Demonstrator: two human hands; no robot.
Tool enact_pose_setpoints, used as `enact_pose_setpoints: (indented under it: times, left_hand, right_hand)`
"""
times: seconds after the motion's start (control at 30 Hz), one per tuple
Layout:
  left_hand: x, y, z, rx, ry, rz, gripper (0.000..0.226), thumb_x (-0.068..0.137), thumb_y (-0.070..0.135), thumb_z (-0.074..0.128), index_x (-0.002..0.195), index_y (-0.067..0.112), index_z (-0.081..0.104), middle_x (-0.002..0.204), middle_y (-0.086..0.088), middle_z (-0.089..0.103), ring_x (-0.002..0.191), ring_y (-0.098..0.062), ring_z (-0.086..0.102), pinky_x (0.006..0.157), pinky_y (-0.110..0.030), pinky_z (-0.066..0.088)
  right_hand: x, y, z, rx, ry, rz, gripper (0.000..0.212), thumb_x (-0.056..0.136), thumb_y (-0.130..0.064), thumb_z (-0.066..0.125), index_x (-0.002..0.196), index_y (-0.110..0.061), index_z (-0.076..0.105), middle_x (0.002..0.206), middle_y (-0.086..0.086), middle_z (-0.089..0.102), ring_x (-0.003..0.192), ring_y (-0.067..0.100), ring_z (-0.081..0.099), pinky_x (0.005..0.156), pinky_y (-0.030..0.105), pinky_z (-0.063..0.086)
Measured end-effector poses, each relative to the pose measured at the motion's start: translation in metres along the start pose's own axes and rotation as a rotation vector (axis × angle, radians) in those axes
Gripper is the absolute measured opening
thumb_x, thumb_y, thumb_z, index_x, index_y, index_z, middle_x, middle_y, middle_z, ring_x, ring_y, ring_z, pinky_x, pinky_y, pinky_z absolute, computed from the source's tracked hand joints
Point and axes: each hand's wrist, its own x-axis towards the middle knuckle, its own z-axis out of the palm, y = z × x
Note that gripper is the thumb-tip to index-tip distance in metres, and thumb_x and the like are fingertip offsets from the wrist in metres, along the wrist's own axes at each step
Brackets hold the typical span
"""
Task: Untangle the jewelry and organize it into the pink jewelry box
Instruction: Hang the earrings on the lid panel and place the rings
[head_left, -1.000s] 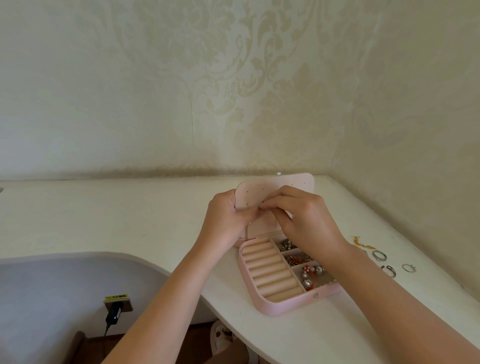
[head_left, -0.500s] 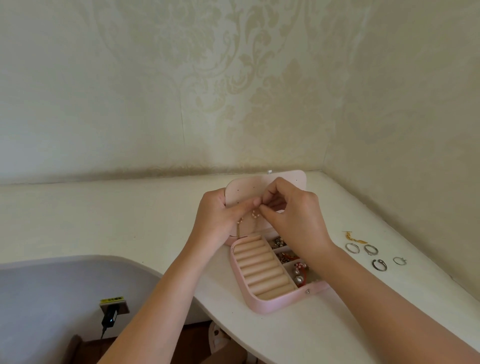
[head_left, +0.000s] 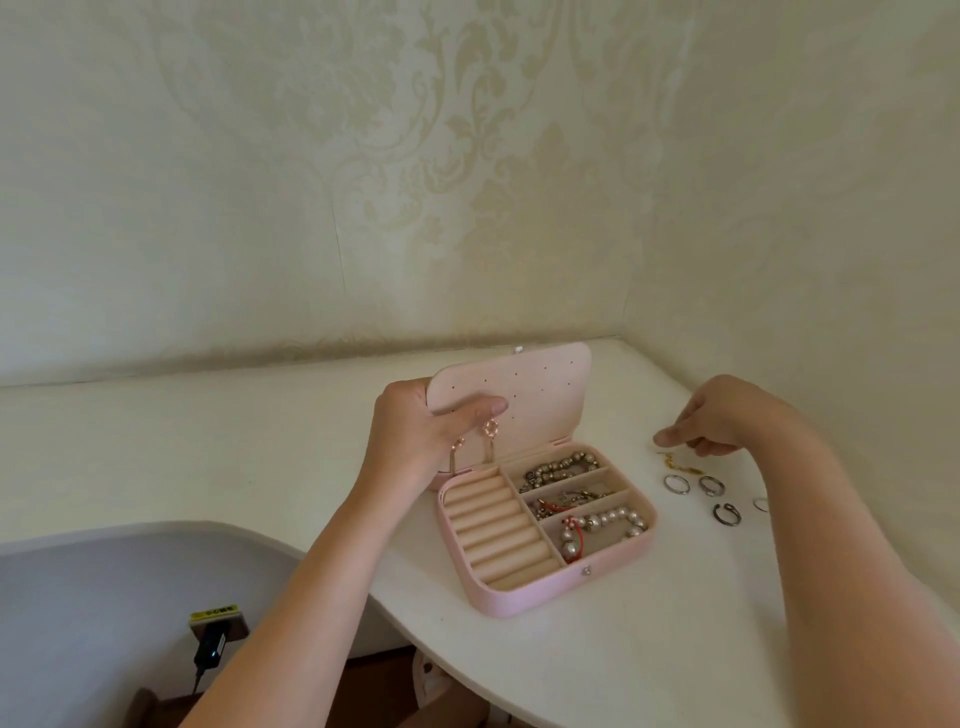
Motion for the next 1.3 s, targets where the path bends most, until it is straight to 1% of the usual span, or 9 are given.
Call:
enact_pose_setpoints:
  times: [0.1, 0.23, 0.37, 0.5, 0.77, 0.9, 1.1, 1.2, 1.3]
  left_hand:
    - [0.0, 0.001, -0.003, 0.027, -0.062, 0.006, 0.02, 0.06, 0.024, 0.086, 0.071, 0.013, 0.073, 0.067, -0.006, 0.072, 0.056, -0.013, 0.056, 0.058, -0.025, 0.042]
    - [-0.001, 0.005, -0.001, 0.08, -0.017, 0.013, 0.015, 0.063, 0.023, 0.084, 0.07, 0.017, 0.072, 0.066, -0.001, 0.072, 0.052, -0.008, 0.055, 0.054, -0.019, 0.042]
    - [0.001, 0.005, 0.002, 0.106, 0.046, 0.005, 0.02, 0.064, 0.028, 0.084, 0.066, 0.013, 0.071, 0.062, 0.0, 0.07, 0.052, -0.009, 0.056, 0.052, -0.021, 0.04]
    - [0.004, 0.005, 0.001, 0.112, 0.045, -0.023, 0.023, 0.063, 0.031, 0.084, 0.069, 0.012, 0.073, 0.071, -0.007, 0.073, 0.061, -0.015, 0.062, 0.058, -0.026, 0.044]
    - [0.007, 0.004, -0.001, 0.114, 0.025, -0.043, 0.025, 0.063, 0.031, 0.085, 0.067, 0.011, 0.071, 0.075, -0.014, 0.072, 0.06, -0.017, 0.06, 0.06, -0.029, 0.043]
    - [0.009, 0.004, -0.003, 0.126, 0.007, -0.048, 0.021, 0.061, 0.032, 0.086, 0.06, 0.018, 0.07, 0.074, -0.015, 0.071, 0.06, -0.017, 0.058, 0.06, -0.029, 0.042]
    - [0.012, 0.005, -0.004, 0.134, -0.006, -0.077, 0.021, 0.068, 0.024, 0.082, 0.057, 0.016, 0.067, 0.056, 0.005, 0.066, 0.05, -0.007, 0.056, 0.054, -0.021, 0.041]
    - [0.014, 0.005, -0.007, 0.131, -0.016, -0.101, 0.026, 0.068, 0.025, 0.082, 0.067, 0.003, 0.069, 0.064, -0.005, 0.068, 0.056, -0.015, 0.058, 0.058, -0.025, 0.042]
    - [0.014, 0.006, -0.006, 0.096, -0.035, -0.098, 0.013, 0.067, 0.018, 0.083, 0.07, 0.012, 0.072, 0.07, 0.001, 0.073, 0.064, -0.012, 0.065, 0.065, -0.026, 0.048]
  right_hand:
    - [0.001, -0.001, 0.004, 0.017, -0.024, 0.033, 0.043, 0.064, -0.02, 0.086, 0.093, 0.003, 0.066, 0.074, 0.011, 0.068, 0.062, 0.02, 0.064, 0.059, 0.026, 0.053]
    - [0.002, -0.005, 0.009, -0.017, -0.041, 0.042, 0.039, 0.065, -0.011, 0.084, 0.099, 0.005, 0.07, 0.085, 0.015, 0.073, 0.071, 0.024, 0.066, 0.078, 0.034, 0.056]
    - [0.001, -0.009, 0.01, 0.024, -0.078, 0.002, 0.029, 0.07, 0.004, 0.075, 0.097, 0.007, 0.068, 0.082, 0.017, 0.07, 0.072, 0.026, 0.067, 0.066, 0.03, 0.056]
    - [-0.004, -0.006, 0.006, 0.022, -0.022, -0.02, 0.042, 0.069, -0.018, 0.082, 0.101, 0.004, 0.067, 0.078, 0.012, 0.068, 0.071, 0.024, 0.065, 0.083, 0.034, 0.053]
    - [-0.015, -0.002, 0.005, -0.125, -0.119, 0.022, 0.053, 0.065, -0.043, 0.082, 0.089, -0.001, 0.06, 0.077, 0.006, 0.069, 0.065, 0.018, 0.065, 0.078, 0.031, 0.057]
    - [-0.01, -0.009, 0.014, -0.145, -0.137, 0.008, 0.024, 0.07, -0.021, 0.082, 0.073, -0.004, 0.065, 0.066, 0.004, 0.067, 0.063, 0.016, 0.063, 0.078, 0.03, 0.055]
    - [-0.007, -0.017, 0.018, -0.151, -0.097, -0.083, 0.026, 0.075, -0.011, 0.073, 0.098, 0.003, 0.072, 0.079, 0.011, 0.068, 0.071, 0.019, 0.061, 0.088, 0.033, 0.051]
    - [-0.007, -0.018, 0.015, -0.013, -0.101, -0.117, 0.018, 0.084, 0.001, 0.063, 0.1, 0.006, 0.07, 0.074, 0.011, 0.066, 0.058, 0.014, 0.061, 0.069, 0.022, 0.054]
    - [-0.011, -0.019, 0.013, 0.088, -0.088, -0.151, 0.017, 0.085, 0.008, 0.058, 0.098, 0.005, 0.069, 0.074, 0.011, 0.066, 0.048, 0.007, 0.06, 0.052, 0.013, 0.05]
